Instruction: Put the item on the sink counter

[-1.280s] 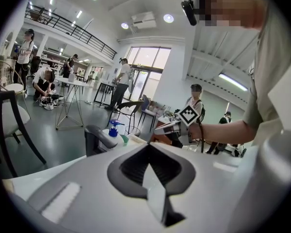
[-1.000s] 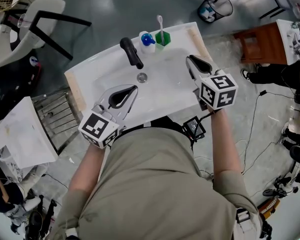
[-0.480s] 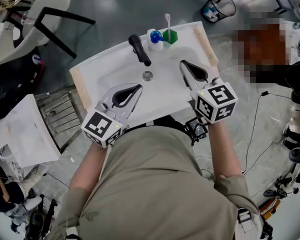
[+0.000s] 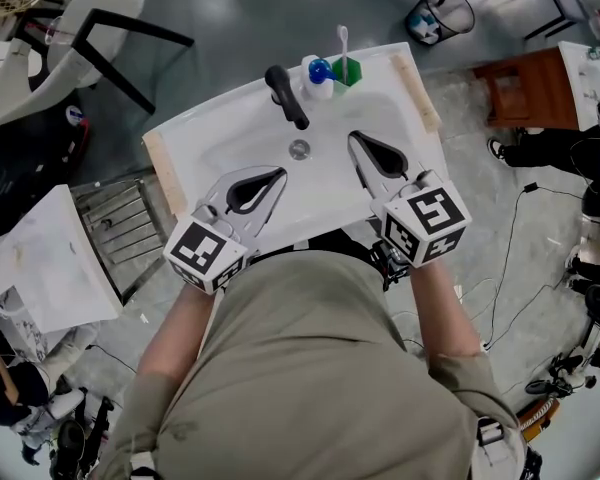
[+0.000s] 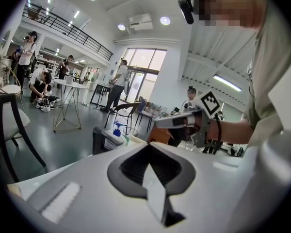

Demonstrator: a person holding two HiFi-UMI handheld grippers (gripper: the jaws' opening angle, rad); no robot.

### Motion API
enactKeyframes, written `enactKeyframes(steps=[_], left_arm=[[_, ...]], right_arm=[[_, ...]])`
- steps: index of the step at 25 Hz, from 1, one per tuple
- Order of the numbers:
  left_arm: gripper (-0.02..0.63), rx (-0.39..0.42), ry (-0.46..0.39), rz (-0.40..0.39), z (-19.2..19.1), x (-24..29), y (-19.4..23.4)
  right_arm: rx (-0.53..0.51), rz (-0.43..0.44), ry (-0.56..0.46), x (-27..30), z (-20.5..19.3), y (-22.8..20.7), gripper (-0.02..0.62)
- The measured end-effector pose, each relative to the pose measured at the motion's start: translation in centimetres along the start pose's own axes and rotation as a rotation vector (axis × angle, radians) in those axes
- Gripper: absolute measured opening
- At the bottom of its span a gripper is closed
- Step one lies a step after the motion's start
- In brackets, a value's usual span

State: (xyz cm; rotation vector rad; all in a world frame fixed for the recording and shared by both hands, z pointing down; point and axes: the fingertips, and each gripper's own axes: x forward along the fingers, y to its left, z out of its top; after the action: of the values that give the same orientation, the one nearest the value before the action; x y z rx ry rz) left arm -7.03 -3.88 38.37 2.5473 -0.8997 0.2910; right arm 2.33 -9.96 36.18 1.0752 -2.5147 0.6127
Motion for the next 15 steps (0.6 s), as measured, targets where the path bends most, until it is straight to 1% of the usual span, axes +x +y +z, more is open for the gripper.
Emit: enactKeyframes(steps=[9,15], left_arm=[[0.006,-0.001,0.005,-0.005,-0.3,-0.2,0.0],[0.006,0.005,-0.004,-0.010,0.2,0.0,-0.2]], right_arm=[[0.021,0.034,-0.017,0.2,-0.5,1.9,0.011],[0.012,0.041,-0.018,0.3,-0.3,2.0,0.011]])
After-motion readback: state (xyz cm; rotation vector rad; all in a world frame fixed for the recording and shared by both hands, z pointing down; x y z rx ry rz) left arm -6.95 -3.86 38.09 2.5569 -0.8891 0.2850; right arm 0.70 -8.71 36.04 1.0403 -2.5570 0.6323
